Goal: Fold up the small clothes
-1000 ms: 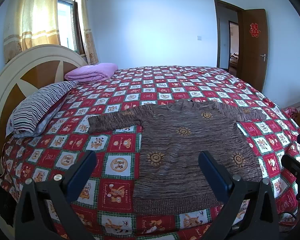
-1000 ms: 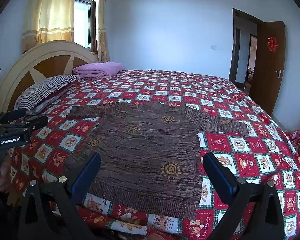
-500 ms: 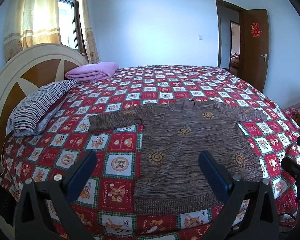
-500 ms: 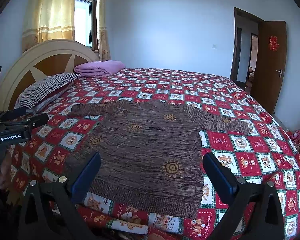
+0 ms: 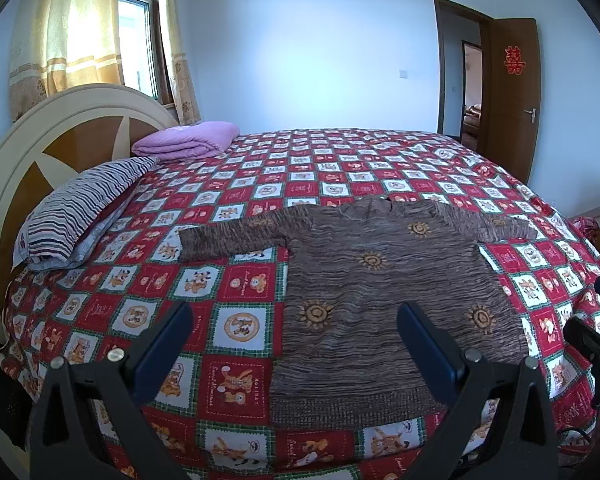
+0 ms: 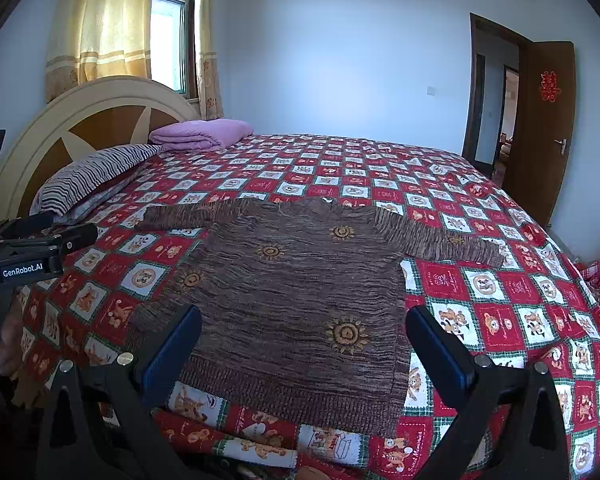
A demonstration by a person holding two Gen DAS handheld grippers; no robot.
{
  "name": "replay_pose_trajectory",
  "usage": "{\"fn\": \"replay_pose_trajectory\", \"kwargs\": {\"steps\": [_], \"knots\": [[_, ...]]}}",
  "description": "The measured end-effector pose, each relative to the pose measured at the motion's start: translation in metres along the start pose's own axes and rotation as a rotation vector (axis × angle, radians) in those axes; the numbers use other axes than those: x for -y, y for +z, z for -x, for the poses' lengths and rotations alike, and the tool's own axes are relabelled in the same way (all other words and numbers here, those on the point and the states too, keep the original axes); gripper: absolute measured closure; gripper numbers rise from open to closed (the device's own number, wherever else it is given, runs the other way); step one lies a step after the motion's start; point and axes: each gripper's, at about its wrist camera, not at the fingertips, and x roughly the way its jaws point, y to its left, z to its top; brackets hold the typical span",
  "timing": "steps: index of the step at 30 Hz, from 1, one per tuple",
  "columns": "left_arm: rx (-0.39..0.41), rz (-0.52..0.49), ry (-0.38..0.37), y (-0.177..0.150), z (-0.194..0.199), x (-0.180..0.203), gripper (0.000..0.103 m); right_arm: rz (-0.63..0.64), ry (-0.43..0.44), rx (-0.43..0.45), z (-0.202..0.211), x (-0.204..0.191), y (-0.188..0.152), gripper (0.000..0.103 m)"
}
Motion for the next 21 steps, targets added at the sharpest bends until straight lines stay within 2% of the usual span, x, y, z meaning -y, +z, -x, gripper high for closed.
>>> {"fn": "replay_pose_trajectory", "kwargs": {"steps": [12,21], "knots": [[-0.021,0.006,0.007,-0.003,-0.012,-0.005,0.000,0.000,0.020,-0.013,-0.010,0.002,-0.002,0.001],[-0.077,-0.014,0.023,0.000,-0.044,-0.002,0.000,-0.045,-0.003,-0.062,-0.040,0.031,-0.004,0.001]]}}
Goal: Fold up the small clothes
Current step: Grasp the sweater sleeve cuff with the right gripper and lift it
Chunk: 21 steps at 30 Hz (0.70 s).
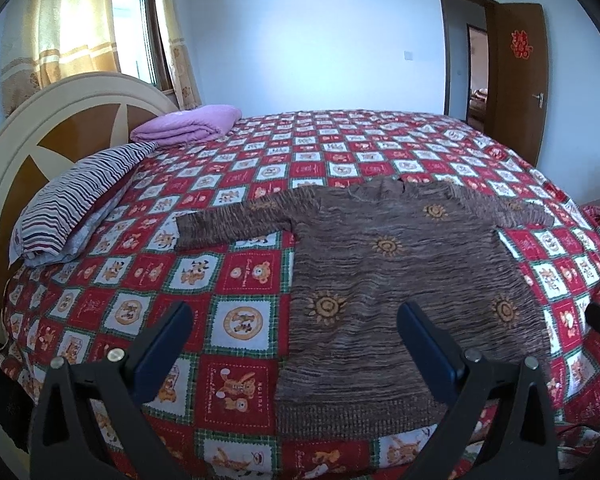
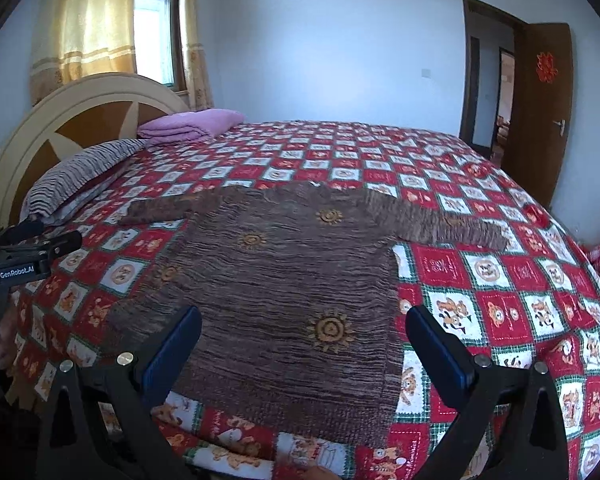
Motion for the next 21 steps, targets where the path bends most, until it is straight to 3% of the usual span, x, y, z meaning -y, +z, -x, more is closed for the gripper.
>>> {"fn": "replay_pose_trajectory", "kwargs": {"steps": [12,21], "knots": [[-0.057,-0.039,0.034,0.026,-0.066,0.008,0.000,-0.073,0.006,-0.043,-0.060,0.053,0.016,0.001],[-0.115,-0.066,0.022,0.039,-0.124,0.025,0.000,-0.194,-0.023,-0.156,-0.128,0.122,0.025,0.001]]}}
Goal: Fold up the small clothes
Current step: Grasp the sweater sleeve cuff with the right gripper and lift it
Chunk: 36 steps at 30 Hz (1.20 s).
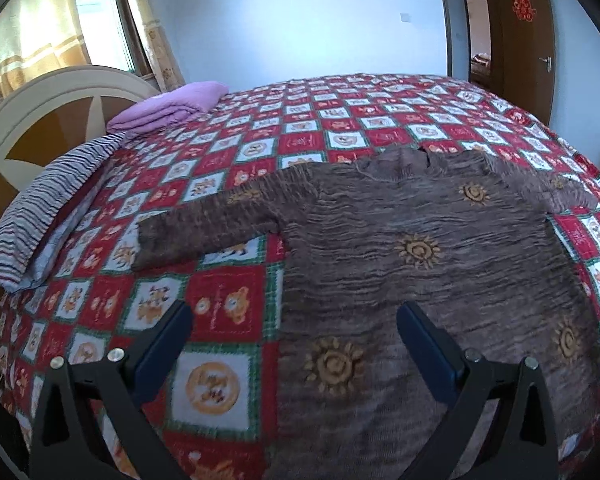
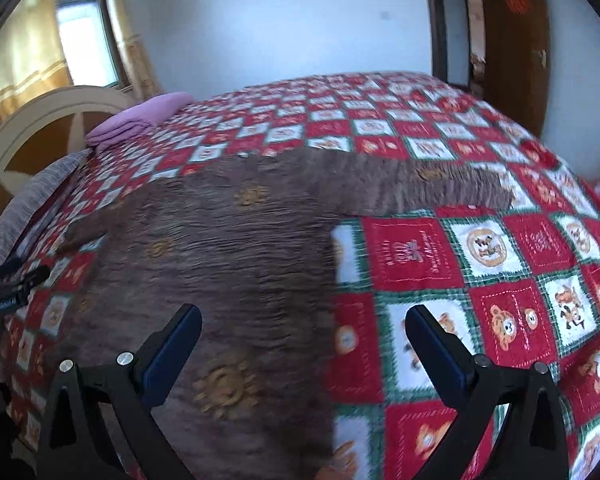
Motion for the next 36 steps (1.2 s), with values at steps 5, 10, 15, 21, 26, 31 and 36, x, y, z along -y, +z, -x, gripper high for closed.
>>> {"fn": "replay_pose_trajectory", "kwargs": {"steps": [5,10,15,21,26,31,36], "knots": [[-0.025,0.027,-0.049,0.016,-0.033,0.007,0.000,-0.096,-0.023,-0.011,-0.027,0.043,0.018,0.001],[-0.034,0.053,-0.080,0.028,-0.063,0.016,0.000,-0.190,-0.066,-0.006,-0.049,0.091,0.032,0.001],[-0.027,0.056,-0.057,0.041,-0.088,0.020,0.000,-0.276,-0.111,-0.003,-0.067,0.139,0.050,0.001],[-0.026,0.062,0.010,0.054,-0.116,0.015,0.000,-0.390,-0.133,0.000,-0.089,0.199,0.079,0.015],[-0.067,0.110,0.033,0.056,-0.137,0.004,0.000,-0.491,-0.134,0.000,-0.112,0.244,0.102,0.025],[-0.072,0.113,0.060,0.057,-0.145,0.005,0.000,-0.505,-0.138,-0.048,-0.144,0.265,0.120,0.041],[-0.093,0.131,0.055,0.058,-0.155,0.004,0.000,-0.428,-0.139,-0.082,-0.159,0.256,0.130,0.089]]}}
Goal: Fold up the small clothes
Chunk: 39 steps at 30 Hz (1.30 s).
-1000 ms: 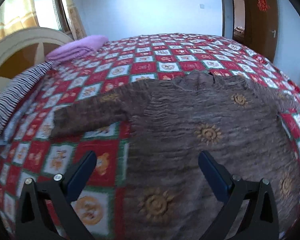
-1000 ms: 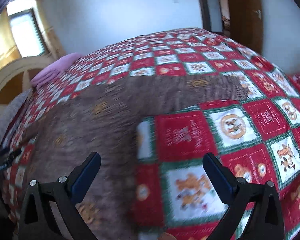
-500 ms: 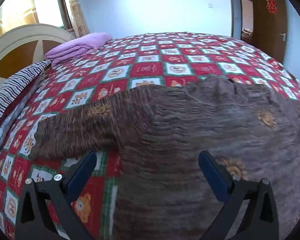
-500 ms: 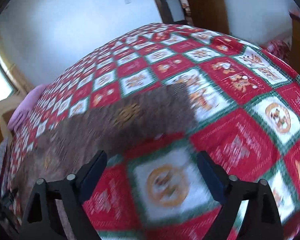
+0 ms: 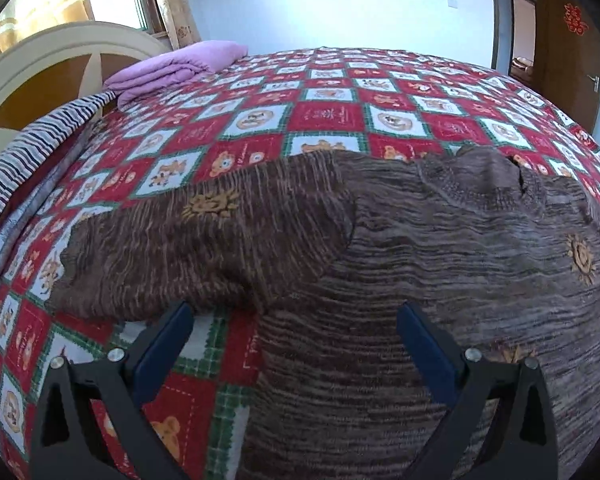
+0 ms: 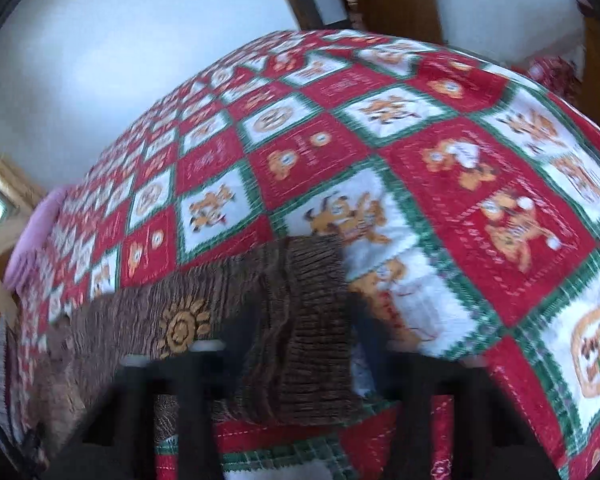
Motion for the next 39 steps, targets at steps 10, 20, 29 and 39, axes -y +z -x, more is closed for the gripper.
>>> {"fn": "replay_pose_trajectory", "kwargs": {"steps": [10,20,29,39], "knots": [[0.006,0.048,-0.030,-0.003,0.000,-0.008,0.000,0.154,0.006,0.052,0.033,-0.048,0.002,0.094],[0.017,0.105,-0.069,-0.005,0.000,-0.019,0.000,0.358,0.052,0.155,0.107,-0.145,0.009,0.095],[0.014,0.142,-0.112,-0.008,-0.003,-0.026,0.000,0.476,0.114,0.127,0.126,-0.232,-0.019,0.097],[0.010,0.171,-0.151,-0.010,-0.005,-0.033,0.000,0.590,0.191,0.087,0.118,-0.315,-0.058,0.097]]}}
